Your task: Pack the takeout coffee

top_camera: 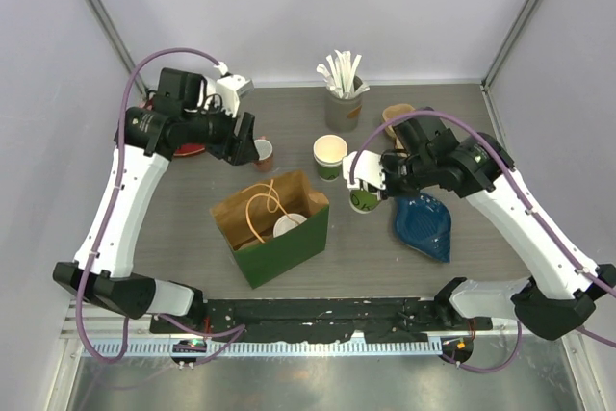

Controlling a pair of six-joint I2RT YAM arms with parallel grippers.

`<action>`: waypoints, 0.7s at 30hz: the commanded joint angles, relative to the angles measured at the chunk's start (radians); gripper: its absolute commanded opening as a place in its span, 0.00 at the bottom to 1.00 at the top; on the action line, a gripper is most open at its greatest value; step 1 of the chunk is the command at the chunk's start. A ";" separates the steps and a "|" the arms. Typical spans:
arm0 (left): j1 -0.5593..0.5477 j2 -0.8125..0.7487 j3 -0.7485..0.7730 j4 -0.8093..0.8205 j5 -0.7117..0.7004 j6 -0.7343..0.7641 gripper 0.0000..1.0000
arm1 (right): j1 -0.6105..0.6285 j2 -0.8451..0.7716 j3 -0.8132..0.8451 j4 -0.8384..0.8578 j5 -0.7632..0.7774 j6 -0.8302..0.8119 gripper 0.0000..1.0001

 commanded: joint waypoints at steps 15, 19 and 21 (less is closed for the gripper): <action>0.028 -0.211 -0.015 -0.341 -0.167 0.202 0.76 | 0.195 0.098 0.428 -0.055 0.225 0.175 0.01; 0.028 -0.213 -0.084 -0.355 -0.109 0.208 0.75 | 0.231 0.126 0.482 -0.065 0.269 0.176 0.01; 0.027 -0.209 -0.120 -0.341 -0.116 0.201 0.74 | 0.254 0.135 0.520 -0.066 0.271 0.173 0.01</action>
